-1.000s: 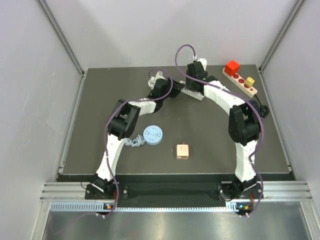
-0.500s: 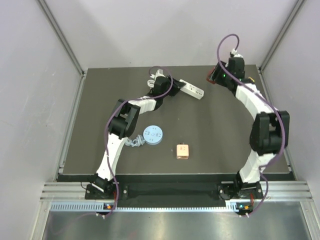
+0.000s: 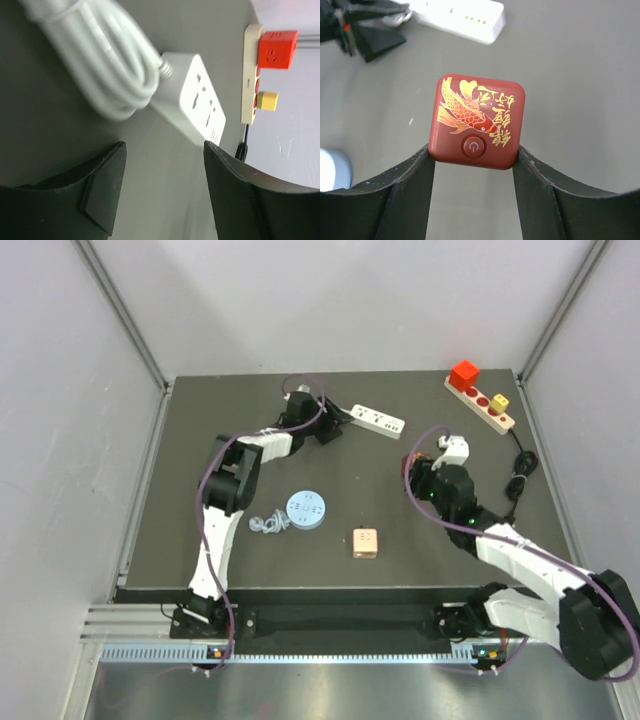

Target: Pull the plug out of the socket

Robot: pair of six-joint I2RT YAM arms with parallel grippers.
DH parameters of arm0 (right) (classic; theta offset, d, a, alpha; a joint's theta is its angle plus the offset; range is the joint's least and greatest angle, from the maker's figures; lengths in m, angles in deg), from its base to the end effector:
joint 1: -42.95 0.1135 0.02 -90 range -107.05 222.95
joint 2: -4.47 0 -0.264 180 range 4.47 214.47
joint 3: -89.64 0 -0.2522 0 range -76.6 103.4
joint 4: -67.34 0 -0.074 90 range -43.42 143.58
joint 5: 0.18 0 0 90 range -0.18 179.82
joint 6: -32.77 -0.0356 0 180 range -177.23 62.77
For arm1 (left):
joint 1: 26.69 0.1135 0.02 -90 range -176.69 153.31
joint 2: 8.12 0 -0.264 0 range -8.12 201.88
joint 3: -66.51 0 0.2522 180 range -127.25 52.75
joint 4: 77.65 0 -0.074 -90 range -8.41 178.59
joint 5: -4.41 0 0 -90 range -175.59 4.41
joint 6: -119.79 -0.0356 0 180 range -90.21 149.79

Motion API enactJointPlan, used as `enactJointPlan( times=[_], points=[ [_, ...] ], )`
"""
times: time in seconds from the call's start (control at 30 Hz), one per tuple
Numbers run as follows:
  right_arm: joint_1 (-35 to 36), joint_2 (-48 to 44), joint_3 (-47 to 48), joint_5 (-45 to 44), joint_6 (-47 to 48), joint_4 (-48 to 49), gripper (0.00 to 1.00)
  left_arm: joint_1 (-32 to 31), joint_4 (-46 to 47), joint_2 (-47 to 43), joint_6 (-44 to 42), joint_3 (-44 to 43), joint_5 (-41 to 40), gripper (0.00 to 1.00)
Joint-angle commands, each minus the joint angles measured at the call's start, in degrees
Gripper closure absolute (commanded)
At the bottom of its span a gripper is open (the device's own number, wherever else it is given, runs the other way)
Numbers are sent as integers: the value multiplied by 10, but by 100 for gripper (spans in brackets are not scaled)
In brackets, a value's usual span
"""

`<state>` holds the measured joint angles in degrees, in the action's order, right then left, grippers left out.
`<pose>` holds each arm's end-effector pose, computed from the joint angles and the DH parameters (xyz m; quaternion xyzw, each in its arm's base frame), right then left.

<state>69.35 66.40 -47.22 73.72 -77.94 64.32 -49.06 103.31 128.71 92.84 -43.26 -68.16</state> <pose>0.2149 0.0956 0.2250 0.0377 0.8228 0.1155 0.5551 0.4898 -0.2131 0.1319 -0.2163 0.8143 -0.4493 0.2971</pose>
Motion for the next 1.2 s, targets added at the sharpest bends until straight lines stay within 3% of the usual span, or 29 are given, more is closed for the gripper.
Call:
enactJointPlan(
  times=[0.0,0.17,0.3,0.47,0.6,0.8,0.93,1.03,1.17],
  points=[
    [65,-75,-45,-108,-6,73,100,9,-29,-76,-12,57,41,31],
    [181,-192,-143,-208,-67,66,100,6,-29,-166,-14,134,85,33],
    [260,-208,-187,-297,-97,67,100,1,-20,-228,-12,188,110,35],
    [325,-144,-213,-347,-166,83,100,-7,-18,-320,-18,243,138,37],
    [405,-70,-231,-446,-231,109,100,-11,-14,-388,-20,302,150,37],
    [444,8,-229,-482,-283,103,94,-11,-34,-492,-40,376,141,37],
    [501,52,-220,-494,-357,62,84,-10,-15,-525,-28,413,144,37],
    [558,78,-195,-513,-451,-18,69,-11,-1,-528,-20,427,148,37],
    [590,95,-146,-513,-544,-183,24,-12,7,-533,-14,437,155,36]
  ],
)
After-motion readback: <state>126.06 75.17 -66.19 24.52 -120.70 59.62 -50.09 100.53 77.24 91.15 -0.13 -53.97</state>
